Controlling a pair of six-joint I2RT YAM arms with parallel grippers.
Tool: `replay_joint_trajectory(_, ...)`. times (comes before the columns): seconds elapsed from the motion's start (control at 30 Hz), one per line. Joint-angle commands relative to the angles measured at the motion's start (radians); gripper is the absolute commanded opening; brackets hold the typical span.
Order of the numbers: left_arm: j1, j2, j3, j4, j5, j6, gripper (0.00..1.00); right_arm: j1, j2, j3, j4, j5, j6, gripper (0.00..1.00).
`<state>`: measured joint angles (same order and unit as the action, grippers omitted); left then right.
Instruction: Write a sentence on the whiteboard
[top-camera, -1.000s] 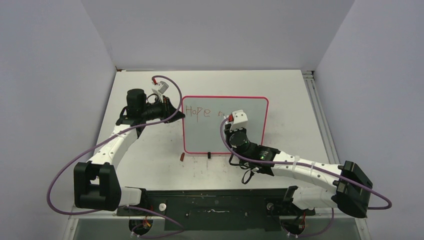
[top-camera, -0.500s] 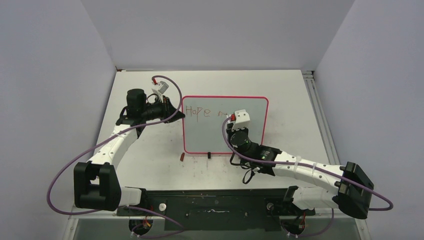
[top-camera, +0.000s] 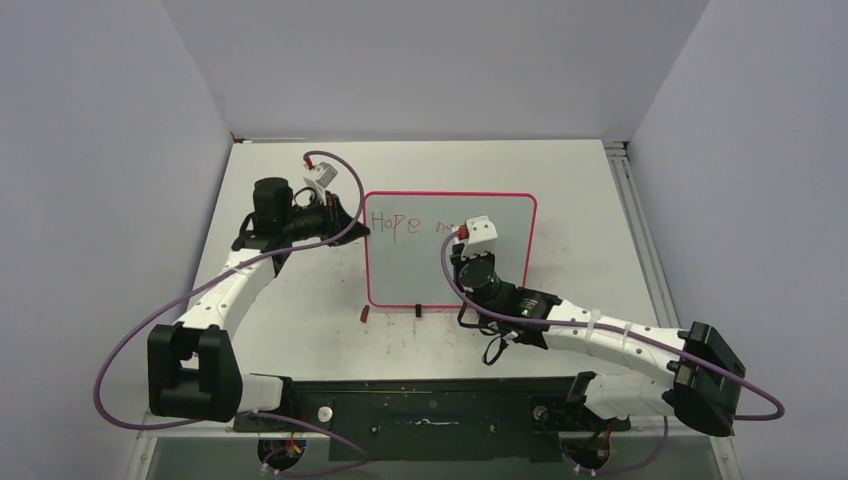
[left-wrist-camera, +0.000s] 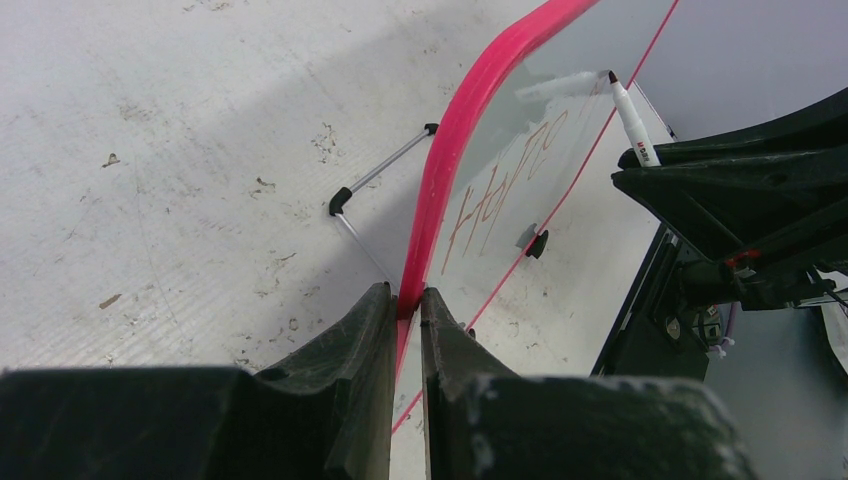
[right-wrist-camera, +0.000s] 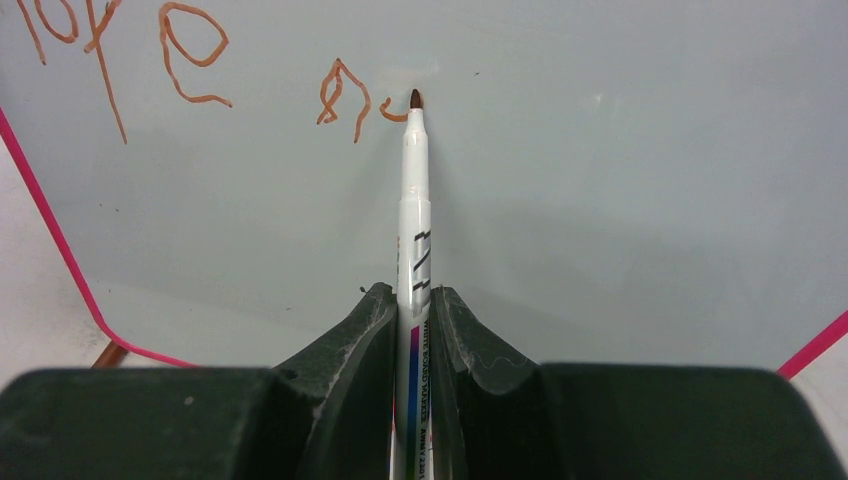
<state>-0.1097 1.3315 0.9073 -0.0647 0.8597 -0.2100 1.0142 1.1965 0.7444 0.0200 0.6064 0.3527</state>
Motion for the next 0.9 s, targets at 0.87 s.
replay_joint_trajectory(0.87, -0.001, -0.034, 0.01, 0.036, 0.004, -0.015, 0.0, -0.01, 0.037, 0.003, -0.017, -0.048, 0.056, 0.05)
